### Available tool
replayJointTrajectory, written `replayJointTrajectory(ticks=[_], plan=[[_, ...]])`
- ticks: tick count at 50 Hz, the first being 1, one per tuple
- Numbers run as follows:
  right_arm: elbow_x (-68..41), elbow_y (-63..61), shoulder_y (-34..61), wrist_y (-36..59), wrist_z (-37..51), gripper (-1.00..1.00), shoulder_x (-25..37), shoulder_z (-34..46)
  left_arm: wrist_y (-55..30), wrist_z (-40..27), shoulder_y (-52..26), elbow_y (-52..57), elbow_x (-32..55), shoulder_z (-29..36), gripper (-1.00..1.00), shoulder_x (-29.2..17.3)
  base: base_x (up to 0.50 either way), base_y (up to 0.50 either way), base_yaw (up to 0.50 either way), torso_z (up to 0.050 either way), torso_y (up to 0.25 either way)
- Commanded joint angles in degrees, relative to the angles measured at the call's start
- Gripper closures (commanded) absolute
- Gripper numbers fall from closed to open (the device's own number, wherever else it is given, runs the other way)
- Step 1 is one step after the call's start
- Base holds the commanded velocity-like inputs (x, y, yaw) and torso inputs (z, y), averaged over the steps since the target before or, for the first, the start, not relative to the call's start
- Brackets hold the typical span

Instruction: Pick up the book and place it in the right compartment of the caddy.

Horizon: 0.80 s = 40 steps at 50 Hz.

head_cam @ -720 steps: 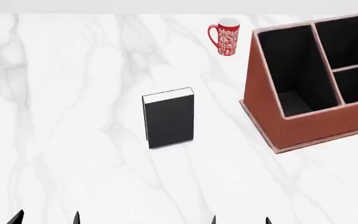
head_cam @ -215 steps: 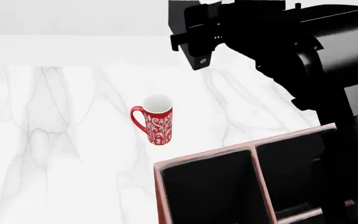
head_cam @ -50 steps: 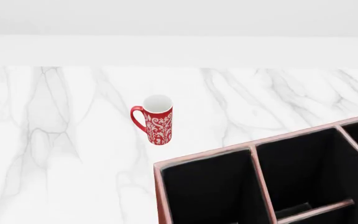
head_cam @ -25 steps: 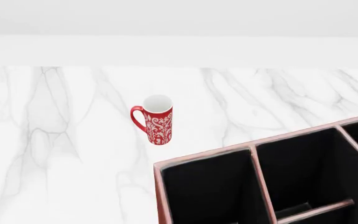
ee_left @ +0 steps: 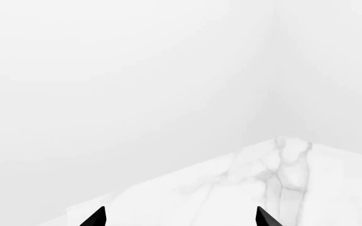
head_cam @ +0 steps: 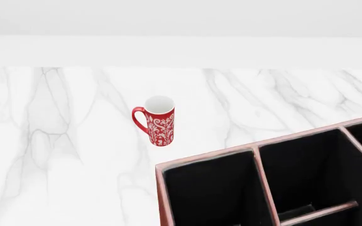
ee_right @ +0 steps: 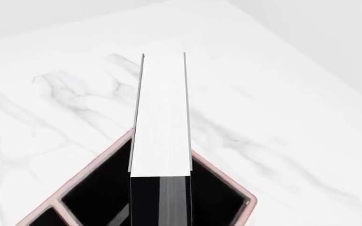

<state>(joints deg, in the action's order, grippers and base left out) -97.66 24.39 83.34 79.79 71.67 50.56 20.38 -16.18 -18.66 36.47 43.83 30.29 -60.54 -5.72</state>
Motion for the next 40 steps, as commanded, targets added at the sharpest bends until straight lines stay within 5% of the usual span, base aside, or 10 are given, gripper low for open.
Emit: replayJointTrajectory(ticks=[1,36,37,40], plan=[[4.4,0.1,-1.3,-1.8,-4.4,1.0,-0.2,1.1,-0.1,-0.1,0.0,0.1,-0.2,0.2,-1.0,0.0,0.0,0.0,0.0,0.0,0.0],[7.7,1.7,-5.4,-4.2,-10.6,1.0,-1.1,4.4,0.0,0.1,0.1,0.1,-0.1,-0.3,-1.0,0.1,0.0,0.0,0.0,0.0,0.001],[7.8,1.5,-5.4,-4.2,-10.8,-1.0,-1.1,4.6,0.0,0.1,0.1,0.2,-0.1,-0.3,-1.0,0.1,0.0,0.0,0.0,0.0,0.0],[8.0,2.0,-5.2,-4.5,-11.0,-1.0,-1.2,4.7,0.1,0.2,0.3,0.2,0.1,-0.6,-1.0,0.1,0.0,0.0,0.0,0.0,0.0]])
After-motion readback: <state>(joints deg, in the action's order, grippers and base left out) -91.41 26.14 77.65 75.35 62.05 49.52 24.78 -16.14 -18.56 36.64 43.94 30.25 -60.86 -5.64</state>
